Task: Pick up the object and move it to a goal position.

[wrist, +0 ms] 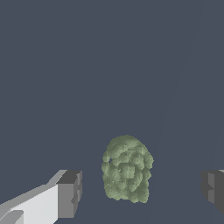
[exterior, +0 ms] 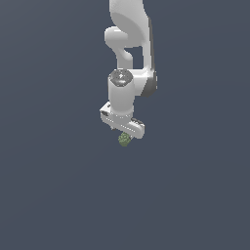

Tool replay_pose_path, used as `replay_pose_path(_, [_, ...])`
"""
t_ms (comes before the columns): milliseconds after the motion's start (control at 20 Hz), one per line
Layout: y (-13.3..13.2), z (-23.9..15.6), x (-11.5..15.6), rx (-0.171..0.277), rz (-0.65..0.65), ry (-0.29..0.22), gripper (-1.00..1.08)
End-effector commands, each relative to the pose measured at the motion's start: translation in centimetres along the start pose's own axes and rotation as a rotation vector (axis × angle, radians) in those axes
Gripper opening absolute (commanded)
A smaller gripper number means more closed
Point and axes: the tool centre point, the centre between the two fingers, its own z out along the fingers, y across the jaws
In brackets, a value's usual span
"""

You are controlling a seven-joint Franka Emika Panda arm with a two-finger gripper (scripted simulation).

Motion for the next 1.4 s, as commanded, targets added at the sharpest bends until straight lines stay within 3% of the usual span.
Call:
replay_pose_path(0, [-0.1, 0.7, -0.7, 0.0, 0.048, -0.004, 1.0])
replay_pose_path(400, [-0.1, 2.0, -2.0, -0.003, 0.132, -0.012, 1.0])
replay_pose_path(800, [-0.1, 2.4, -2.1, -0.003, 0.138, -0.013, 1.0])
replay_pose_path(1350, [0.0, 6.7, -2.3, -0.003, 0.143, -0.012, 1.0])
